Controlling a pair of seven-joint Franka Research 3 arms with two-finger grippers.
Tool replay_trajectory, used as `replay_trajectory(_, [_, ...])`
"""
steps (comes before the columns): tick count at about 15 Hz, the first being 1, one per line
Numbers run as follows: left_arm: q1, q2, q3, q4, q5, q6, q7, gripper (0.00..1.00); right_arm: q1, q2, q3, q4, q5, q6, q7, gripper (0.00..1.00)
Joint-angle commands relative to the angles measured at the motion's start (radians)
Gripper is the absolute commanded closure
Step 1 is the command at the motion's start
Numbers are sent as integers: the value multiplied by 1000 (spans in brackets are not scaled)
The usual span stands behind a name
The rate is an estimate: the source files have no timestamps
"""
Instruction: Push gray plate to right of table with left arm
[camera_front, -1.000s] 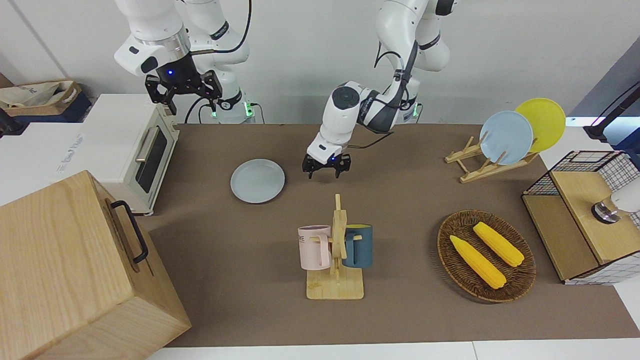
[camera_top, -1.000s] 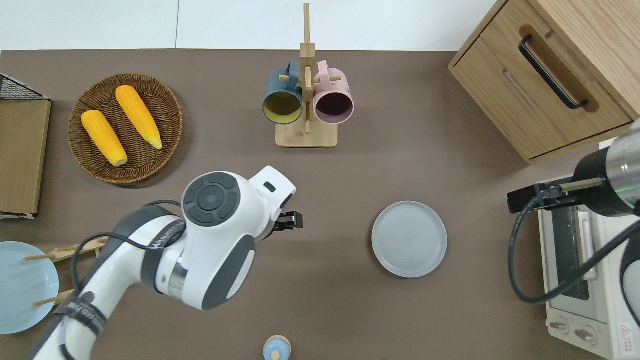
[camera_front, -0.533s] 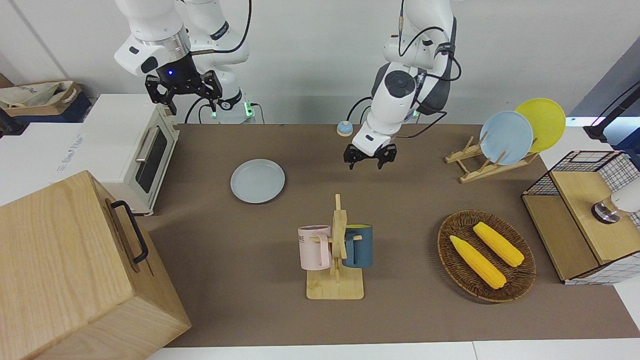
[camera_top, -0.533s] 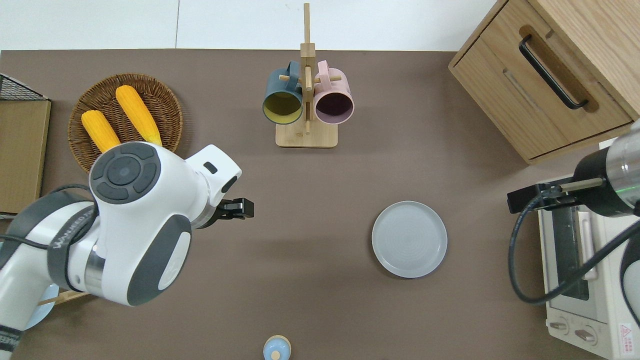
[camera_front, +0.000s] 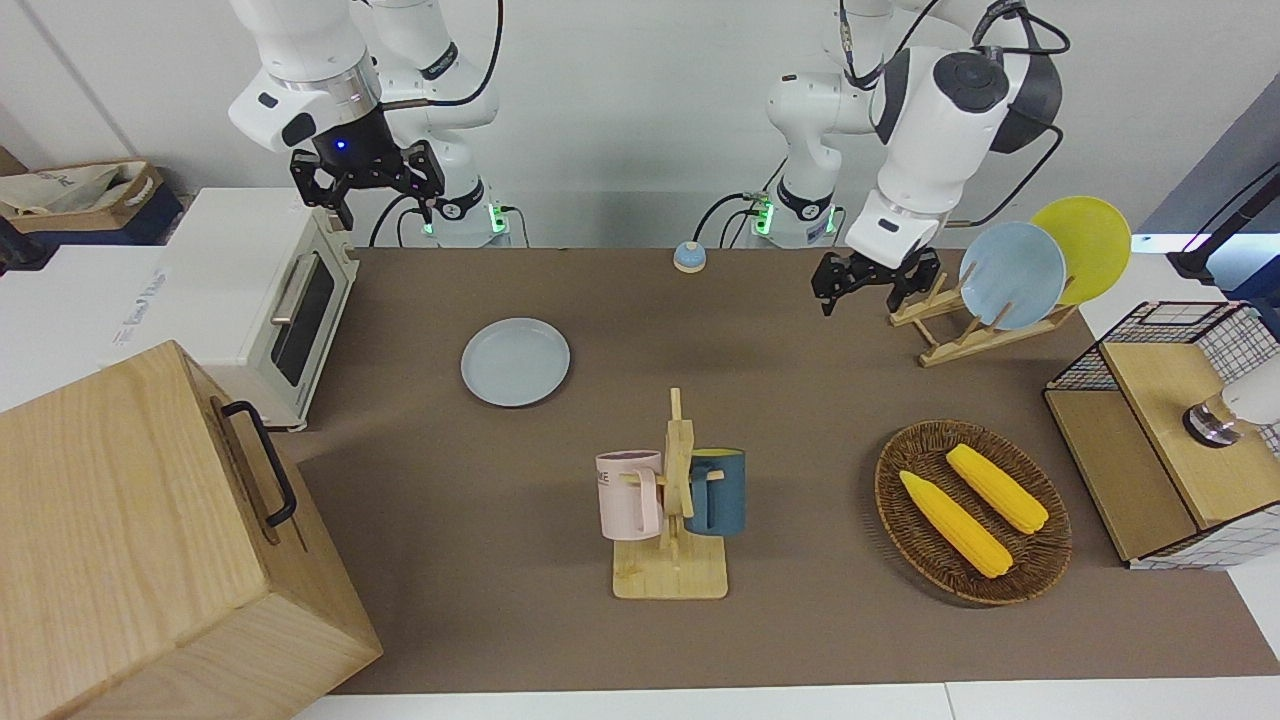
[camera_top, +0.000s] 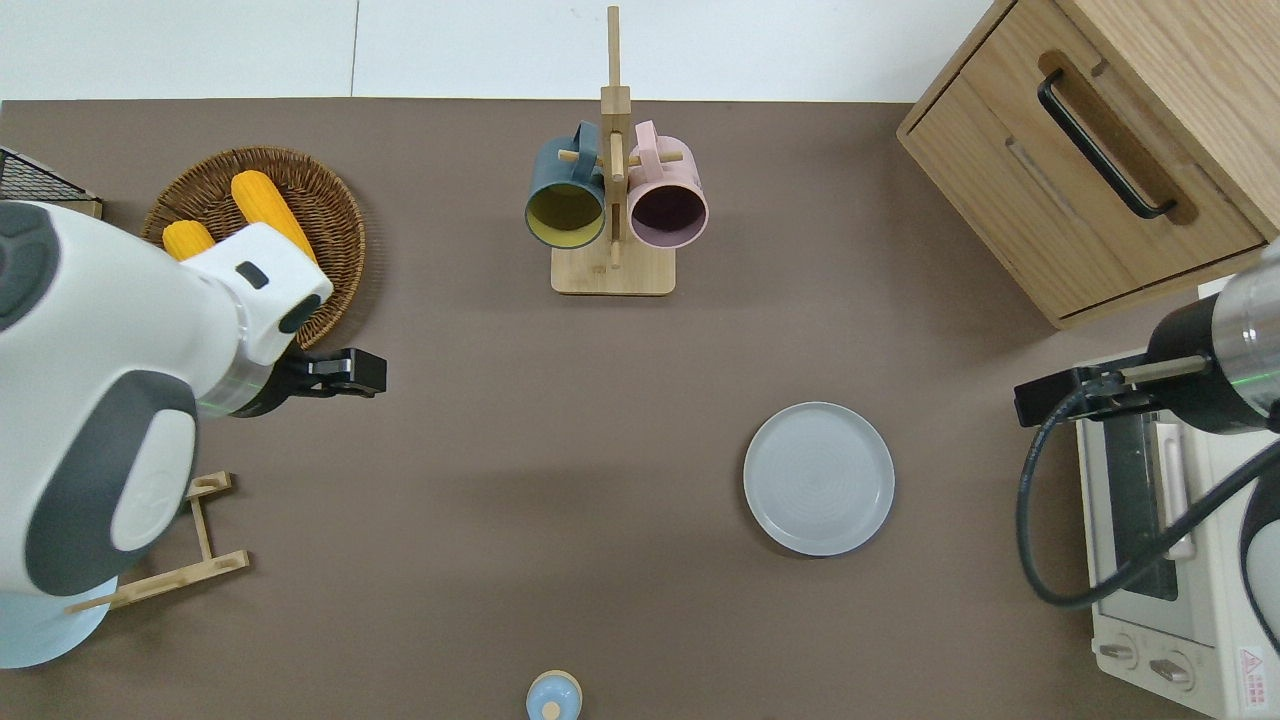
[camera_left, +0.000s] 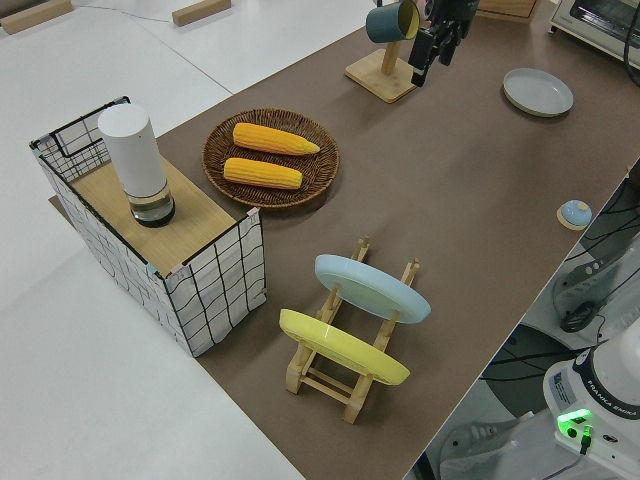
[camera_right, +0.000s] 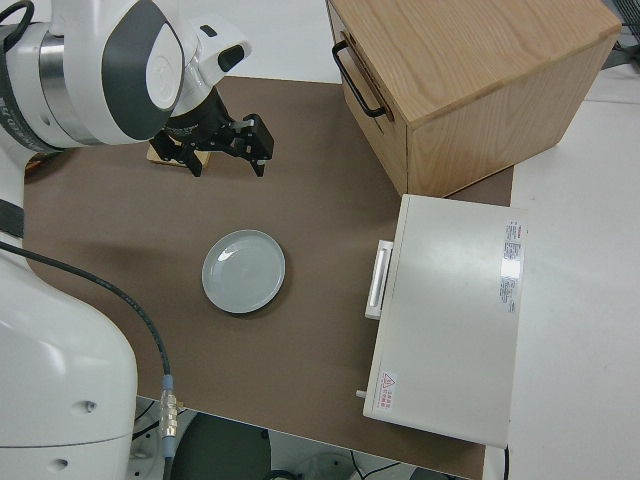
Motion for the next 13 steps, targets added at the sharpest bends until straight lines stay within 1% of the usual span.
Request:
replay_trajectory(1, [24,8,17,105,10,-96,54,9,-11,-8,6,-1,8,-12,-3,17])
replay_trajectory(2, [24,6,45,109,-1,-102,136,9,-11,-8,6,1,8,-12,-3,17])
replay_trajectory(5, [24,9,97,165,-13,-171,282,9,-11,-8,6,-1,8,-12,-3,17])
replay_trajectory(9, [24,6,163,198,-12,-194,361,9,-11,-8,6,-1,8,-12,-3,17])
replay_trajectory(13, [24,3,169,198,-12,-194,370,7,-11,-8,4,1,8,-12,-1,17])
